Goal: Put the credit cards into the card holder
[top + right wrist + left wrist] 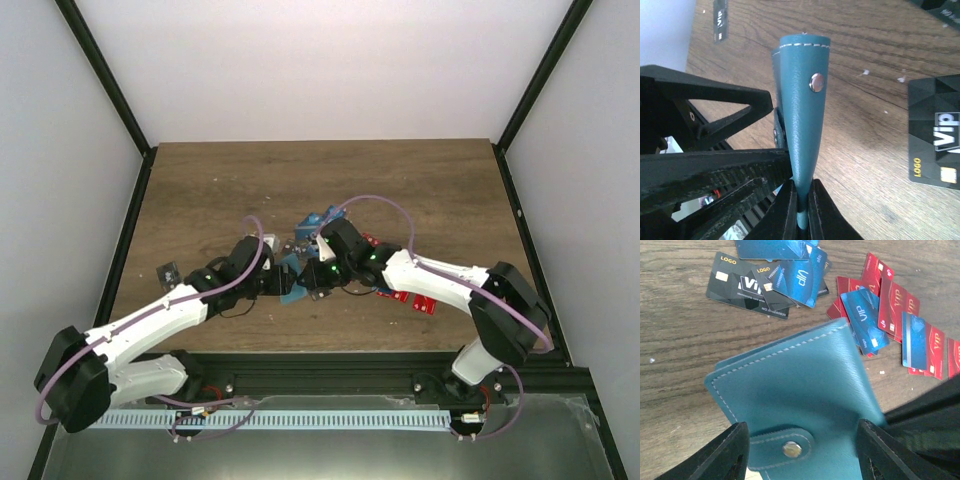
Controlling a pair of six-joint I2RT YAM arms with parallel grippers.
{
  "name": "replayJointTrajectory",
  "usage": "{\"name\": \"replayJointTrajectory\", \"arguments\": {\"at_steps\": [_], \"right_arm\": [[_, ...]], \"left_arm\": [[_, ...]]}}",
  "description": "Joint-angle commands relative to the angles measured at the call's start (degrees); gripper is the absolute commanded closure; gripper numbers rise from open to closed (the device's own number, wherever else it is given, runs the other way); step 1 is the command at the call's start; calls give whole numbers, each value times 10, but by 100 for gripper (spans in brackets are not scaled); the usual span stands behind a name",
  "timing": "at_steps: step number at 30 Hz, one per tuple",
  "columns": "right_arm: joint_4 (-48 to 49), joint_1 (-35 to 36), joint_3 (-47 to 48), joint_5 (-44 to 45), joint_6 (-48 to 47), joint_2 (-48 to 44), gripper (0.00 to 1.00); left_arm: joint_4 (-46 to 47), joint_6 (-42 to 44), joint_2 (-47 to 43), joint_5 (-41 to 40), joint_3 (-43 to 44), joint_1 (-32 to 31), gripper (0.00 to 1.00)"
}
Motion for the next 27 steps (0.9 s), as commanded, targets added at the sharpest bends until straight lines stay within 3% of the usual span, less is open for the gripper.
{"name": "replayJointTrajectory", "arguments": {"at_steps": [1,14,27], "right_arm": [[-2,-2,5,0,-12,-33,99],[0,-1,-4,-17,-27,-70,99],[-2,-2,2,-21,-31,-76,99]], "left_arm": [[-2,-13,20,-34,8,-21,41],[5,-43,32,-70,-10,-43,55],[10,-28,56,-80,2,-44,57]]}}
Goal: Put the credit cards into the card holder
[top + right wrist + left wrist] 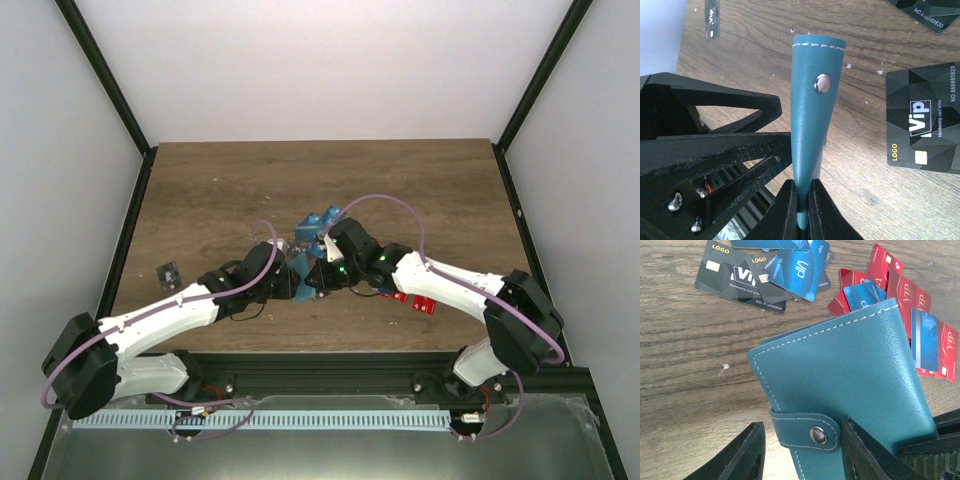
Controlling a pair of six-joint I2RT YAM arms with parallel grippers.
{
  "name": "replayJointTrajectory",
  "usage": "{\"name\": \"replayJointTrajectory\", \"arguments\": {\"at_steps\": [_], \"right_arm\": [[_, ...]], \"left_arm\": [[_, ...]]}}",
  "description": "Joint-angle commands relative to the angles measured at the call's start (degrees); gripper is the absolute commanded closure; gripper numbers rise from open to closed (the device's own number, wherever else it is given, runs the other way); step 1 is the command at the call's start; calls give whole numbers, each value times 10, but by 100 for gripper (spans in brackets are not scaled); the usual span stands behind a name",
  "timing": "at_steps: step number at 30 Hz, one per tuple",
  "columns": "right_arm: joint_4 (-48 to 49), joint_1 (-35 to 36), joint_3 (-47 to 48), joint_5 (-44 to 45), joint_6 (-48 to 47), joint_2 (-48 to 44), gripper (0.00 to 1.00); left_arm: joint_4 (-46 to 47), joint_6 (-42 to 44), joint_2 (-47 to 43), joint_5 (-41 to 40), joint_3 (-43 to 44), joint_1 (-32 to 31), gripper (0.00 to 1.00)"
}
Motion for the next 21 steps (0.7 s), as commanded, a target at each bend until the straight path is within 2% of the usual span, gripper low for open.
{"name": "replayJointTrajectory", "arguments": {"at_steps": [1,6,9,15,16,18,20,21], "right_arm": [[29,2,18,-32,-13,-34,99],[-11,-3,30,1,-28,-48,99],[-50,-38,35,17,-48,-69,99],[-97,-125,36,32,-91,-116,99],[-100,-131,39,37,-95,-119,99],[-103,-135,48,43,-103,-123,99],[-98,-135,50,50,-103,-129,99],[-94,-136,49,51,-104,-132,99]], "left_arm": [[-15,10,20,-34,1,1,58],[-44,5,24,-122,-21,7,59],[-69,-8,25,-170,-35,28,62],[-56,-13,-58,-152,-31,45,60],[-47,-2,-75,-148,-27,45,52],[-29,11,-110,-151,-22,46,27],[0,31,-143,-149,-26,46,13],[17,36,-159,-151,-31,46,2]]}}
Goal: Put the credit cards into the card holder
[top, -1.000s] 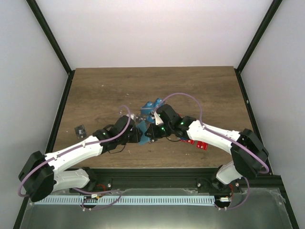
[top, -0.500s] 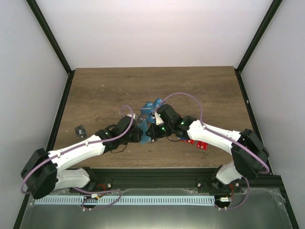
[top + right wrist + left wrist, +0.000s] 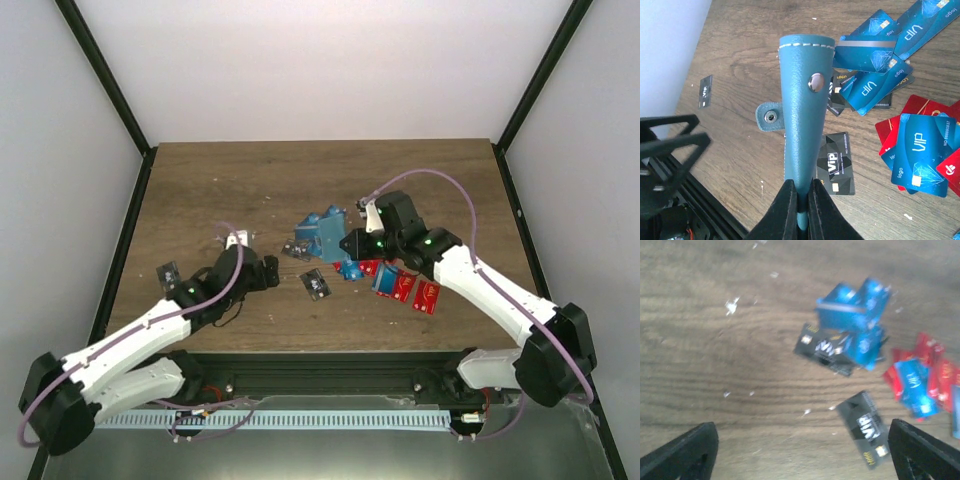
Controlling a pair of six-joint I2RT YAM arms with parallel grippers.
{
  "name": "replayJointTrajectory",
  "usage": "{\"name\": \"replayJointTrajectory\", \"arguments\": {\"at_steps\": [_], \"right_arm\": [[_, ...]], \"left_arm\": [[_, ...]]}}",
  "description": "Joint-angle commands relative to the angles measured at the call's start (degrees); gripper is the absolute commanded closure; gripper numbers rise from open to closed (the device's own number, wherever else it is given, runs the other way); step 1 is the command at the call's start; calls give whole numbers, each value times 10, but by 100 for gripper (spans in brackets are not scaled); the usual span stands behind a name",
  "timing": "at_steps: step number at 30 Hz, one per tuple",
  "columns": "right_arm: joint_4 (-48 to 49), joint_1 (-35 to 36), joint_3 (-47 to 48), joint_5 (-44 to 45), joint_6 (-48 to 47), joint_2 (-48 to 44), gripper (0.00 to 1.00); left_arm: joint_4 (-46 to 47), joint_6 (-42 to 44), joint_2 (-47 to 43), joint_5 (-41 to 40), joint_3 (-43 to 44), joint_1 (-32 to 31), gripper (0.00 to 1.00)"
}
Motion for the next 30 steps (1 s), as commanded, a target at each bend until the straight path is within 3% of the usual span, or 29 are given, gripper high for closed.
{"name": "replayJointTrajectory", "arguments": {"at_steps": [1,3,8,14,19,24,30], "right_arm": [[-5,0,23,12,-23,-20,99],[15,0,12,4,-24,-28,99],[57,0,-11,-36,-24,-49,99],[108,0,-33,-108,-29,-73,99],[154,0,-58,-153,-13,-83,99],[175,0,-63,-190,-2,-80,99],[200,0,-74,-222,2,-81,99]], "left_arm": [[75,25,-68,-17,1,4,0],[96,24,-91,-12,-8,6,0],[142,84,-104,140,8,8,0],[174,76,-103,248,29,8,0],[165,75,-93,258,46,8,2],[180,76,-69,279,49,8,15],[189,77,-42,288,60,7,22]]}}
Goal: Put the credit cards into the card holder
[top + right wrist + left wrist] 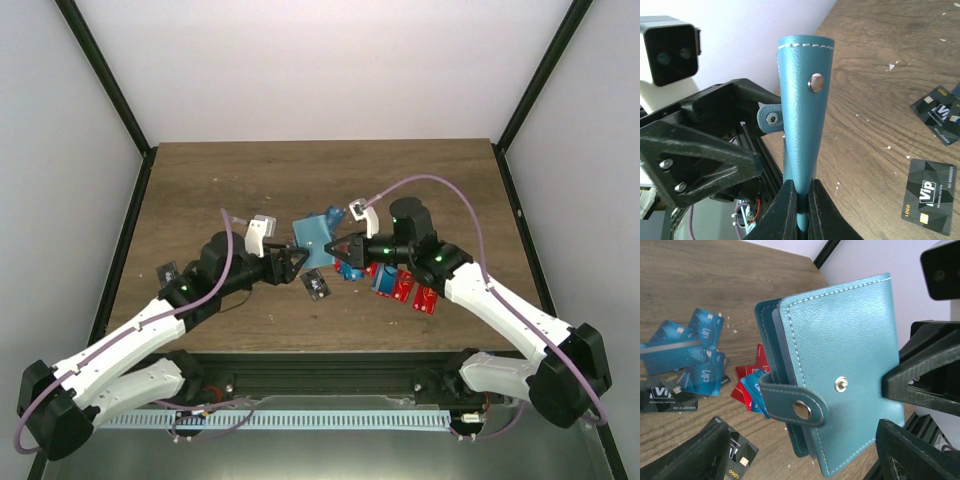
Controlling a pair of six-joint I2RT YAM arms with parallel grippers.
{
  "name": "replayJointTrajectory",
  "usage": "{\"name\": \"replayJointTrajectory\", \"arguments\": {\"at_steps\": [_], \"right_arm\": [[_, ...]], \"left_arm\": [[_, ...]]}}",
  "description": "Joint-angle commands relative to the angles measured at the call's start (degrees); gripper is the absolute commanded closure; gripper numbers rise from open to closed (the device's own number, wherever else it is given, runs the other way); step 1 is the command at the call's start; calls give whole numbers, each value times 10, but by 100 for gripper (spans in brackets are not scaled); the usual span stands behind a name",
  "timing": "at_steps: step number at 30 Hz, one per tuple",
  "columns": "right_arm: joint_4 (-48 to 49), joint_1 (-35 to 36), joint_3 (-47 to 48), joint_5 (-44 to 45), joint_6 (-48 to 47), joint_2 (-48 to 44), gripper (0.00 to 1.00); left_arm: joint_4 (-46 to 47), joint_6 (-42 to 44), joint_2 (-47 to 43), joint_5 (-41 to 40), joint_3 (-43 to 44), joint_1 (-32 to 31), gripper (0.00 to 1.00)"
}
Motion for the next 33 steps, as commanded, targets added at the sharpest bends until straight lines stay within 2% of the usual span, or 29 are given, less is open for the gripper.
{"name": "replayJointTrajectory", "arguments": {"at_steps": [1,6,14,15,19,24,28,33], "right_arm": [[38,0,-3,-46,5,-8,99],[39,0,-5,-47,-2,-11,99],[63,0,-15,-64,2,0,99],[68,0,-18,-67,4,4,99],[110,0,-41,-83,31,25,99],[217,9,-92,-116,98,86,99],[260,62,-101,-92,119,171,98],[262,127,-68,-38,148,286,94]], "left_arm": [[24,6,11,12,23,1,25],[27,4,12,-18,19,1,43],[23,0,0,-41,9,1,92],[18,-1,-3,-44,8,1,96],[-7,-10,-39,-63,-9,1,96],[-66,-22,-73,-75,-20,1,96],[-137,-45,-81,-99,-23,1,96],[-183,-76,-98,-109,-54,1,96]]}}
